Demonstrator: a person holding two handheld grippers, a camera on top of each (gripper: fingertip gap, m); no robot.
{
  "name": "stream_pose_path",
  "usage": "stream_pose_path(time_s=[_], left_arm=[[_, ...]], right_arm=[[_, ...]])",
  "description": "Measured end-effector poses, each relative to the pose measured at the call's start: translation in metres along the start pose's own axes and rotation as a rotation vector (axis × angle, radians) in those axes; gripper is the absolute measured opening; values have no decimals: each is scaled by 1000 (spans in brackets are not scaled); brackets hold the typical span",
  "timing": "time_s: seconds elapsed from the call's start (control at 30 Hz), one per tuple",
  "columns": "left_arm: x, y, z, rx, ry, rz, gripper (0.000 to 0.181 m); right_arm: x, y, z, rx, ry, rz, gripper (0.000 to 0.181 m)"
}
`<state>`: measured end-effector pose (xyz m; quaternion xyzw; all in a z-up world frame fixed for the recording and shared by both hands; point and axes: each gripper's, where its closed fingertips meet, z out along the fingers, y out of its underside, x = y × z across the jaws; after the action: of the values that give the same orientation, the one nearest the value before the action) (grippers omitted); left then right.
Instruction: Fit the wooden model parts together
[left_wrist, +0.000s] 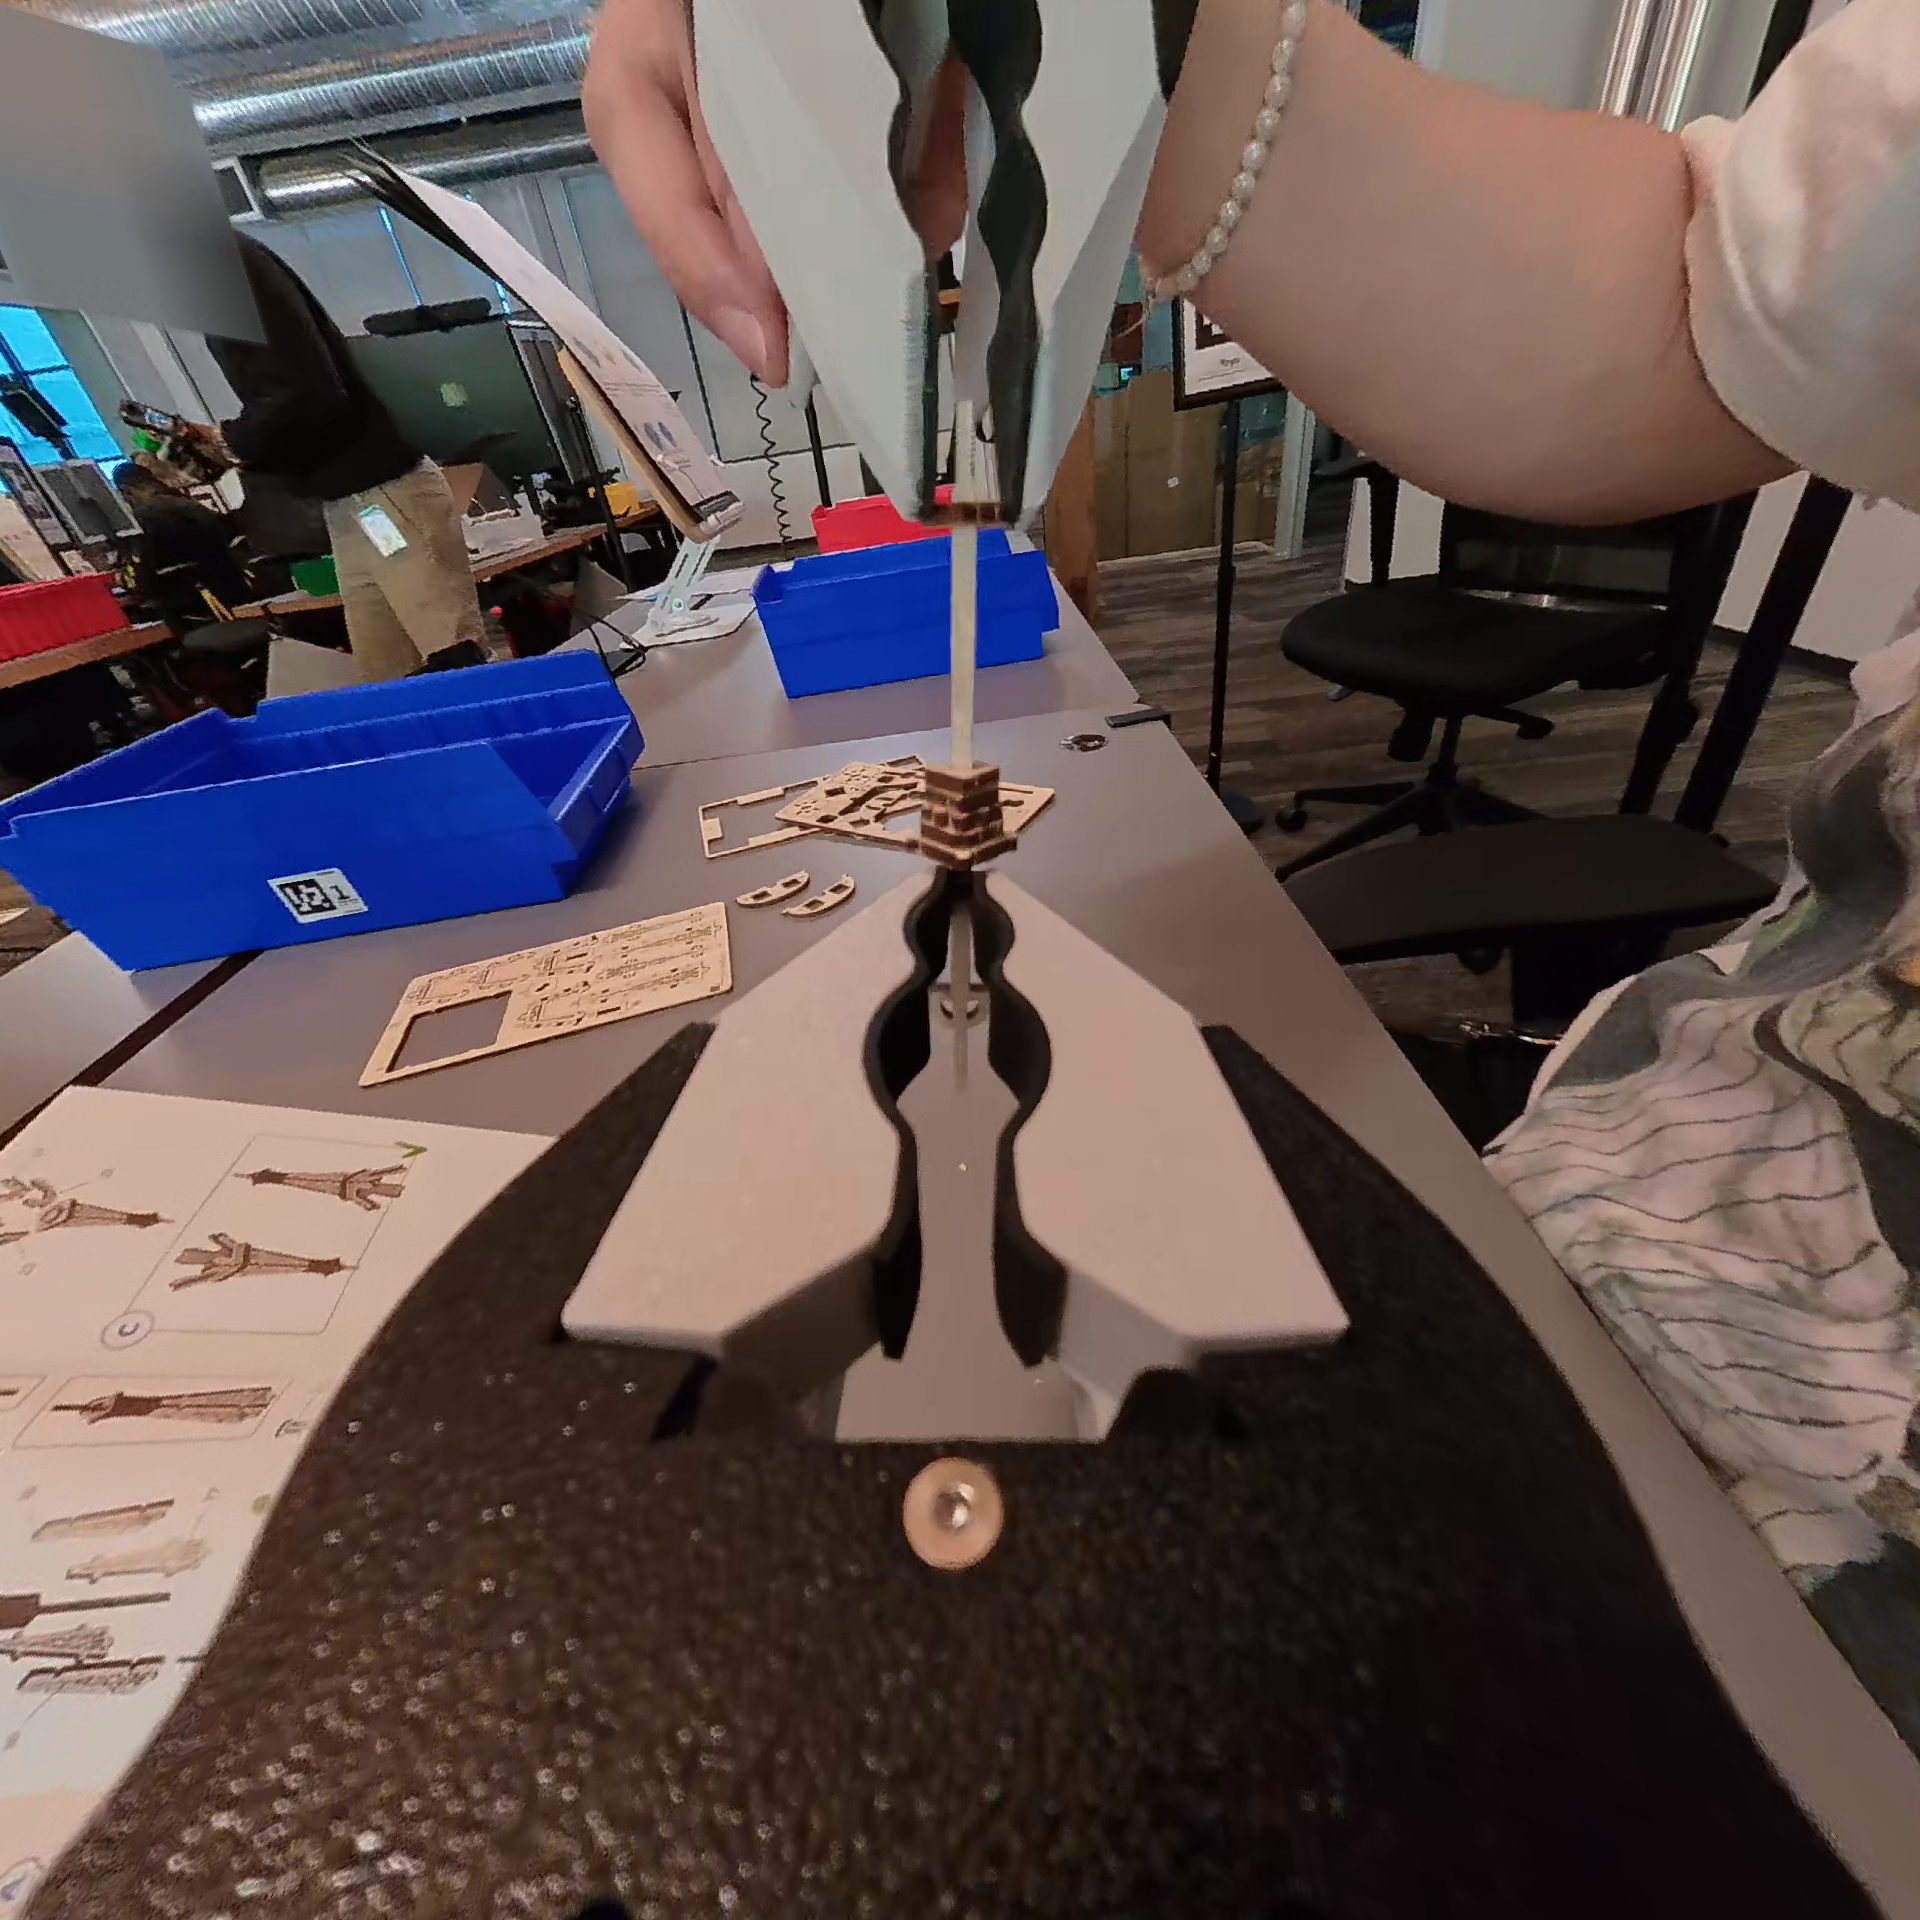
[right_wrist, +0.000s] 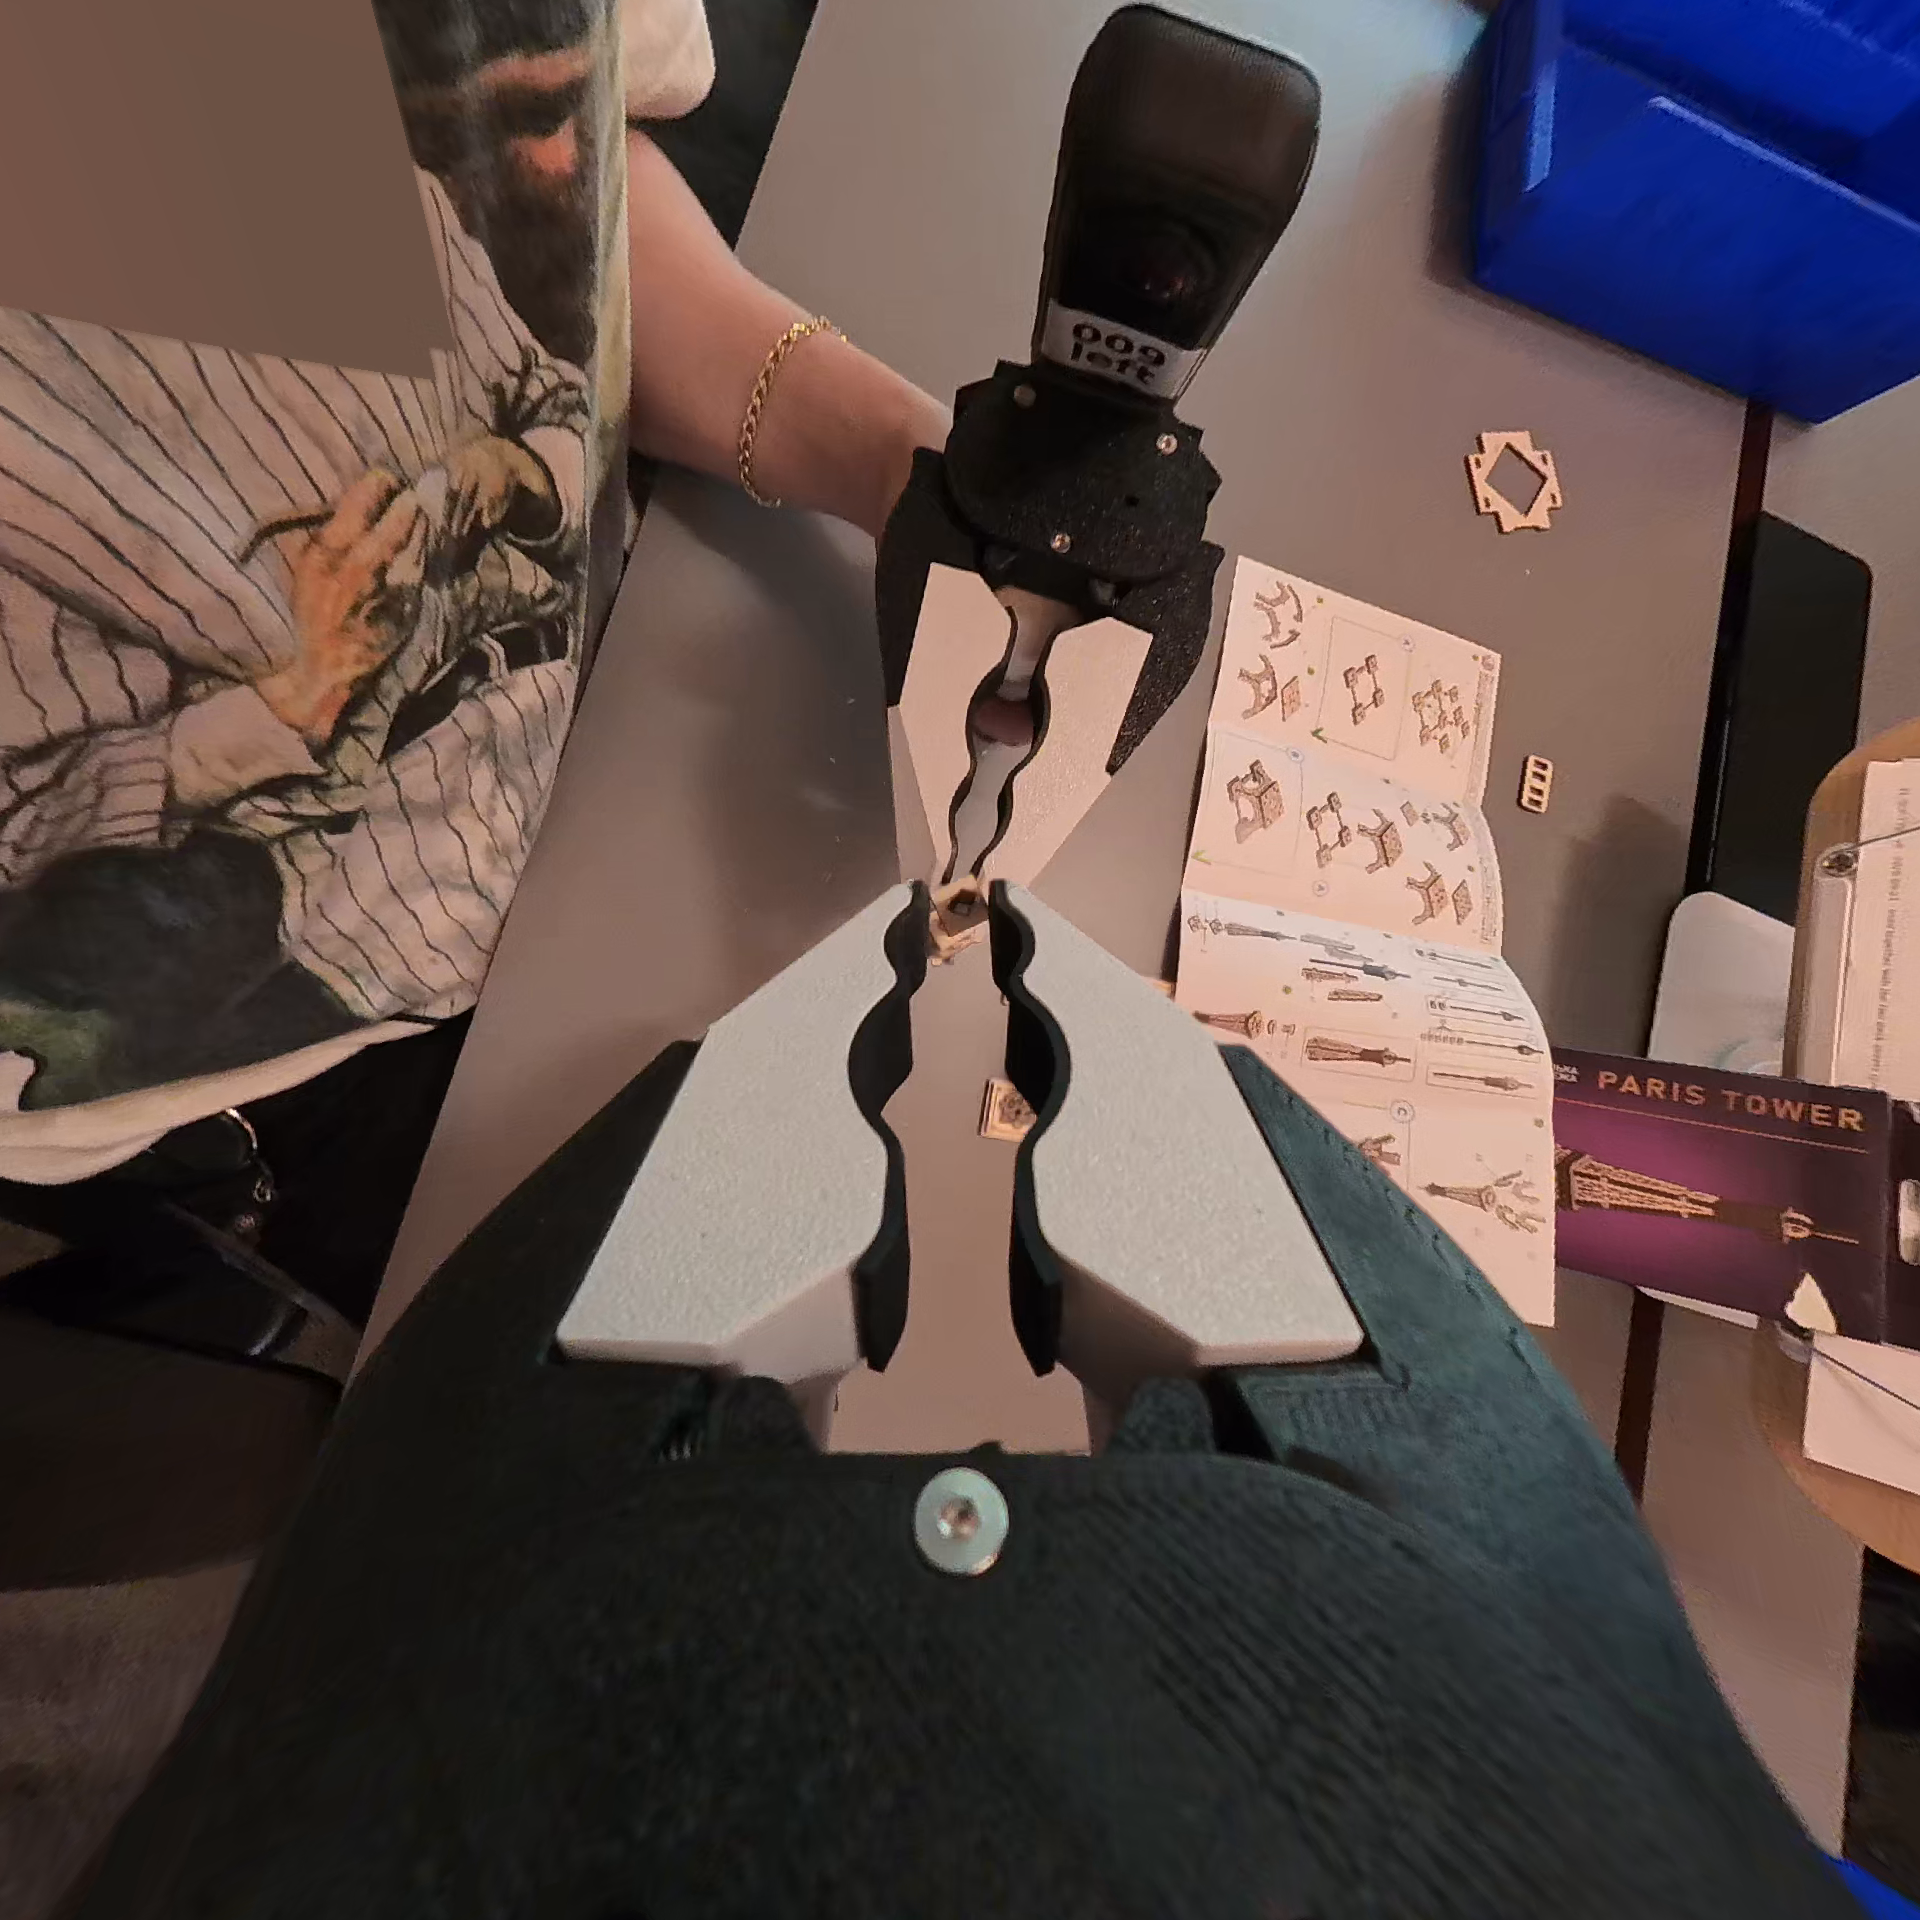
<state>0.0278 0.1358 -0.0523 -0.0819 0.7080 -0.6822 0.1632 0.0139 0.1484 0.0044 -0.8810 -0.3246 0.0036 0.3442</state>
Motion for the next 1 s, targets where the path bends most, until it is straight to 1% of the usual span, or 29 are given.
stream_pose_path(time_s=[0.17,0.23,0.3,0.37,0.47,0.53,0.6,0.67,0.73,0.9,1.0], left_arm=[[-1,0,-2,-2,-5,8,0],[-6,3,-2,-27,-46,45,0],[-6,6,-2,-59,-56,72,0],[-4,3,-1,-34,-42,49,0],[-3,-7,-2,33,-29,11,0],[-6,-6,-3,25,-45,16,0],[-9,-3,-5,7,-61,23,0],[-10,-4,-5,10,-67,19,0],[-10,-6,-6,22,-65,14,0],[-8,-5,-5,21,-58,14,0],[-8,-5,-5,15,-59,19,0]], right_arm=[[2,-3,3,42,-3,32,9],[4,0,2,29,6,43,9],[2,5,3,9,-7,57,10],[3,8,6,-12,-1,63,14],[4,19,14,-76,16,56,14],[4,21,15,-77,13,75,17],[8,17,9,-40,44,94,21],[13,6,0,60,73,127,22],[15,-4,-5,146,81,158,15],[13,-9,-4,206,85,180,15],[12,-10,-1,210,79,188,12]])
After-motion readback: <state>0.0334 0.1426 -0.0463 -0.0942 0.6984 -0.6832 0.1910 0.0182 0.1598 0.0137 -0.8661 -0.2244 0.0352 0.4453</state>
